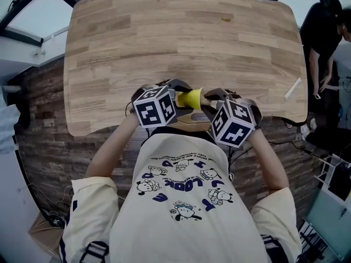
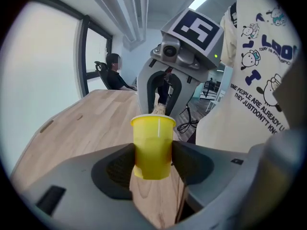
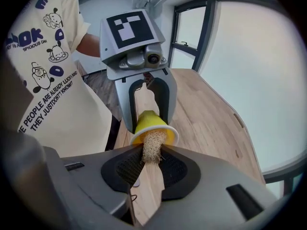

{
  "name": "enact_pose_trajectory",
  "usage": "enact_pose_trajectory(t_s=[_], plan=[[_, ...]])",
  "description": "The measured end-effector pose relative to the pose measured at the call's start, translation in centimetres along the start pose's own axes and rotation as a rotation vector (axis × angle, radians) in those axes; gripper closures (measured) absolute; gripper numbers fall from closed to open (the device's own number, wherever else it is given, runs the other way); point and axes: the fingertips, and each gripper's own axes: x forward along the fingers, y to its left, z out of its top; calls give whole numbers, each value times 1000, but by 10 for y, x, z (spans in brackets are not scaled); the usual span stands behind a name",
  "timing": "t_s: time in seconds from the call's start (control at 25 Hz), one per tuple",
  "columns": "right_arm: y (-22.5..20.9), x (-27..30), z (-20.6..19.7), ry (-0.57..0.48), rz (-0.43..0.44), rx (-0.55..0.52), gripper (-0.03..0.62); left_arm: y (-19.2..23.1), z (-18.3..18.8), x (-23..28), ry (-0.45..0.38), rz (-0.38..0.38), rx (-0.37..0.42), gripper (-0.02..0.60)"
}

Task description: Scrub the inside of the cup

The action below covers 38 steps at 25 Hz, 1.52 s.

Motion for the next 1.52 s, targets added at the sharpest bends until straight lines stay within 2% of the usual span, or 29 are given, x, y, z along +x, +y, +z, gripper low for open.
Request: enact_pose_trajectory(t_s=[0.28,0.6,0.88,1.08,1.32,1.52], plan=[[2,-3,1,-6,-15,-126,510,-3,2,-3,0,-104,-91,322],[10,-5,3,-5,-66,-377,510,-12,3,-5,-29,-234,-206,322],[11,-6,5,-17,-118,-532,511,-15,3,-5,-44,-306,-262,322],[17,-10,8,-27,-175,-729,510,-23,5,-8,-53,-371,-295,323],[19,-15,10,-32,-223,-857,511,-27,8,-9,-70,-433,-345,324],[22,-16,12,-44,-245,-911,510,-30,8,-11,-79,-481,-380,324]])
